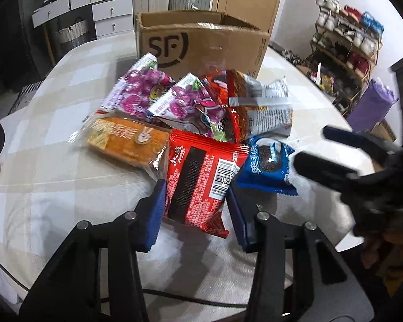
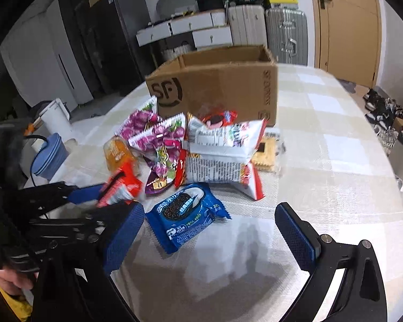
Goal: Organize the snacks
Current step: 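Grasp the blue Oreo packet with the right gripper while the left grasps the red wafer packet, then lift both packets and carry them over the SF box, then open both grippers to drop the packets into the box, then move both grippers back toward the snacks beside the box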
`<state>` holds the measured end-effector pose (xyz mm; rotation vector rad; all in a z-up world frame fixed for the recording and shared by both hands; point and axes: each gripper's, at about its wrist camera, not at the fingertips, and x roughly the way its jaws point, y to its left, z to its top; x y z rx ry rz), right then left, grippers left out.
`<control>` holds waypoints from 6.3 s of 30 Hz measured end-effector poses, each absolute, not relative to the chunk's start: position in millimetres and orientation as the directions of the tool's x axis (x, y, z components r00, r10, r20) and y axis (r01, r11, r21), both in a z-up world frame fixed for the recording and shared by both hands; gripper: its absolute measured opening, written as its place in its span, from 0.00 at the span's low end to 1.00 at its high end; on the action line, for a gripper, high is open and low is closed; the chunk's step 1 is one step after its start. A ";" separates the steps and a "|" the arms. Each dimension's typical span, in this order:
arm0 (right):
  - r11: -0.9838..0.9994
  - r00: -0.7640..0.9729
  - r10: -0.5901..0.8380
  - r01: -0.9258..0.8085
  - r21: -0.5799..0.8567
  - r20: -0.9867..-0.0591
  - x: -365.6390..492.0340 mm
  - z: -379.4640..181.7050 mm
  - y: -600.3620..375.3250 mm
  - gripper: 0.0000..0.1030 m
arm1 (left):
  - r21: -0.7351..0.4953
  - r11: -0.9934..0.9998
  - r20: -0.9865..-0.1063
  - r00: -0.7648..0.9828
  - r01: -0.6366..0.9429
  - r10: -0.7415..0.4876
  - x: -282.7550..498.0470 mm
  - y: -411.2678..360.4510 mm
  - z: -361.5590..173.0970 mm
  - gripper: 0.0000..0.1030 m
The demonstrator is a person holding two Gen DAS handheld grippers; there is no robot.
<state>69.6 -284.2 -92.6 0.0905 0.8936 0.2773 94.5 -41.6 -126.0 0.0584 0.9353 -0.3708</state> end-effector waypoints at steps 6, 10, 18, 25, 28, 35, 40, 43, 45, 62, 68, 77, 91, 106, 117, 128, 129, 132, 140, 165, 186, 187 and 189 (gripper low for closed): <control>0.961 0.535 0.263 -0.220 0.169 -0.803 84.3 -109.6 -263.8 0.97 | -0.195 0.926 -0.756 0.552 0.323 -0.351 85.9 -13.0 -110.1 0.41; 0.960 0.494 0.238 -0.248 0.127 -0.836 92.2 -123.3 -244.7 0.85 | -0.218 0.926 -0.746 0.559 0.308 -0.362 82.7 -0.8 -104.8 0.41; 0.961 0.514 0.182 -0.273 0.042 -0.838 90.2 -129.1 -227.8 0.62 | -0.259 0.922 -0.740 0.555 0.288 -0.381 83.8 11.9 -104.0 0.41; 0.953 0.514 0.229 -0.290 0.083 -0.827 80.5 -125.1 -239.9 0.48 | -0.258 0.923 -0.739 0.557 0.286 -0.379 83.6 9.2 -103.9 0.41; 0.947 0.512 0.241 -0.310 0.084 -0.825 77.6 -123.9 -238.6 0.46 | -0.262 0.923 -0.741 0.554 0.281 -0.379 84.3 8.2 -104.9 0.41; 0.939 0.510 0.264 -0.330 0.098 -0.819 69.4 -120.3 -235.0 0.45 | -0.260 0.925 -0.741 0.556 0.278 -0.376 84.4 8.6 -105.3 0.41; 0.934 0.513 0.310 -0.321 0.157 -0.800 59.5 -111.9 -240.5 0.45 | -0.268 0.921 -0.730 0.564 0.283 -0.386 80.8 8.1 -100.2 0.41; 0.923 0.518 0.353 -0.329 0.199 -0.779 49.7 -102.9 -242.8 0.45 | -0.275 0.917 -0.715 0.576 0.288 -0.395 76.7 8.1 -95.1 0.41; 0.911 0.529 0.385 -0.347 0.221 -0.756 42.6 -94.9 -243.0 0.45 | -0.275 0.918 -0.711 0.583 0.285 -0.394 74.2 8.6 -93.2 0.41; 0.896 0.674 0.445 -0.341 0.285 -0.590 9.8 -38.9 -272.2 0.45 | -0.293 0.926 -0.675 0.634 0.237 -0.376 48.7 16.8 -55.4 0.41; 0.892 0.735 0.451 -0.371 0.256 -0.506 3.1 2.1 -275.1 0.45 | -0.311 0.917 -0.643 0.655 0.251 -0.397 46.4 21.5 -21.9 0.41; 0.892 0.758 0.451 -0.385 0.235 -0.470 31.1 40.2 -278.2 0.45 | -0.330 0.898 -0.626 0.645 0.291 -0.439 63.2 12.8 16.6 0.41; 0.917 0.814 0.398 -0.356 0.177 -0.423 106.8 86.1 -285.9 0.45 | -0.299 0.902 -0.657 0.619 0.310 -0.431 162.6 -23.5 56.2 0.41; 0.950 0.758 0.301 -0.293 0.111 -0.578 259.2 35.4 -297.7 0.45 | -0.220 0.932 -0.766 0.541 0.288 -0.348 319.6 -72.1 20.5 0.41; 0.952 0.708 0.247 -0.304 0.030 -0.662 318.7 -21.3 -288.2 0.45 | -0.219 0.943 -0.825 0.468 0.250 -0.316 380.5 -80.0 -42.6 0.41; 0.951 0.632 0.205 -0.308 0.000 -0.747 339.9 -54.8 -287.2 0.45 | -0.223 0.942 -0.829 0.458 0.252 -0.320 400.1 -85.6 -65.0 0.41; 0.952 0.633 0.199 -0.306 -0.006 -0.749 341.0 -56.0 -287.2 0.45 | -0.221 0.943 -0.828 0.462 0.250 -0.316 398.2 -84.9 -64.2 0.41; 0.953 0.633 0.195 -0.302 -0.007 -0.750 339.2 -57.3 -286.7 0.45 | -0.220 0.941 -0.829 0.460 0.257 -0.319 396.3 -85.7 -63.4 0.41; 0.958 0.645 0.144 -0.282 -0.058 -0.750 336.3 -57.4 -282.7 0.51 | -0.218 0.942 -0.828 0.463 0.257 -0.318 392.9 -85.1 -60.7 0.48; 0.967 0.754 0.133 -0.242 -0.084 -0.644 250.1 5.6 -284.0 0.80 | -0.194 0.942 -0.772 0.551 0.273 -0.318 306.5 -86.1 -2.6 0.79; 0.982 0.905 0.151 -0.182 -0.041 -0.398 64.6 102.9 -288.9 1.00 | -0.046 0.969 -0.524 0.820 0.241 -0.229 102.0 -74.0 124.0 0.99; 0.982 0.909 0.158 -0.185 -0.034 -0.386 57.0 106.8 -289.2 1.00 | -0.054 0.968 -0.504 0.831 0.244 -0.237 90.0 -71.5 129.5 0.99; 0.981 0.917 0.173 -0.193 -0.020 -0.360 37.5 114.3 -288.6 1.00 | -0.064 0.964 -0.476 0.841 0.259 -0.257 70.1 -67.5 137.0 0.99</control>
